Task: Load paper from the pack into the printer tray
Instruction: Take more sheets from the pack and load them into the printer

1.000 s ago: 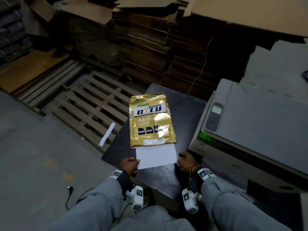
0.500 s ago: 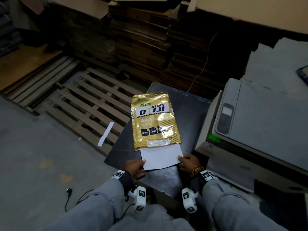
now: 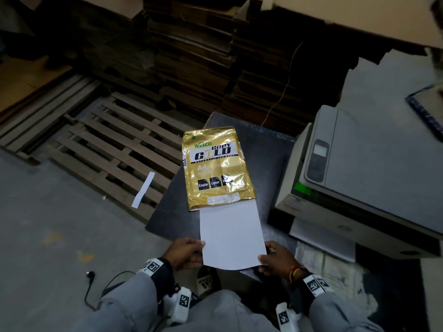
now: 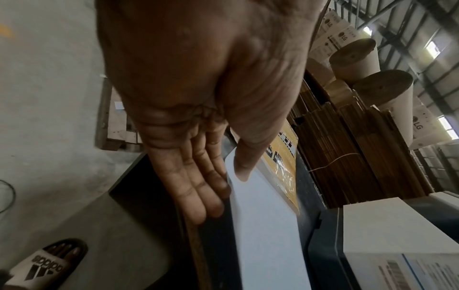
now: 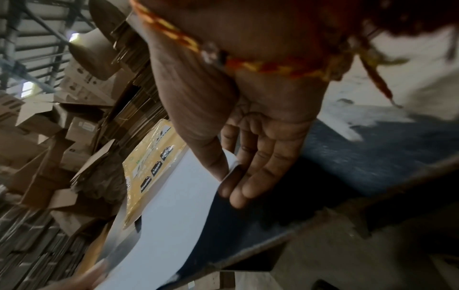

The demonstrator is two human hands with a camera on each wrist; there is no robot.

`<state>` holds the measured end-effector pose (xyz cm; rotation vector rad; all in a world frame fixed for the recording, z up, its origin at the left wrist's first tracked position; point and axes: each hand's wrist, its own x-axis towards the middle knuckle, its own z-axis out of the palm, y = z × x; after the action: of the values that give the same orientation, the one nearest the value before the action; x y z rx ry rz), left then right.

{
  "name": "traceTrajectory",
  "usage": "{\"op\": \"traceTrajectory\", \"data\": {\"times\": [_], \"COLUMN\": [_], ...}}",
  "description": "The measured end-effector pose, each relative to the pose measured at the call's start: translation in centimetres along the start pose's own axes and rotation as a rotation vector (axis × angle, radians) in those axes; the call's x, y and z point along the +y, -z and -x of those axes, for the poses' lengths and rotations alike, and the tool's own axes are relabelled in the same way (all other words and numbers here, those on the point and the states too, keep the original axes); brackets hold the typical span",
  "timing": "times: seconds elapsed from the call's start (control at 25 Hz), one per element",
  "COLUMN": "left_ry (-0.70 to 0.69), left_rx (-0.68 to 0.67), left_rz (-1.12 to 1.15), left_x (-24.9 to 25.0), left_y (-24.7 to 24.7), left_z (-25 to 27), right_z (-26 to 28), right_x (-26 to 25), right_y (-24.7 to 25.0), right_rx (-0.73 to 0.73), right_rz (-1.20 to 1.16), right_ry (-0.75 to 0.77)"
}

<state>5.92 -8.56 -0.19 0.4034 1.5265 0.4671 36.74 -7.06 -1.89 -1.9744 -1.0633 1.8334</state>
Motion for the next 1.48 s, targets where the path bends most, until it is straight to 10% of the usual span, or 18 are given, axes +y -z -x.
{"op": "traceTrajectory", "data": {"times": [0.64,1.48], "left_ry": [-0.258,-0.475], "left_rx": [0.117,-0.127], "left_rz": [-0.031,-0.248], "left_x": [-8.2,-8.2], "left_y": [-2.9,-21.1], "left_z": [4.8,6.0], "right_z": [8.8,16.1], "right_x": [9.5,22.7], "right_y": [0.4,11.8], "right_rx": [-0.190,0.131], "right_rz": [-0.077,-0.526], "right_ry": [0.057,0.029]}}
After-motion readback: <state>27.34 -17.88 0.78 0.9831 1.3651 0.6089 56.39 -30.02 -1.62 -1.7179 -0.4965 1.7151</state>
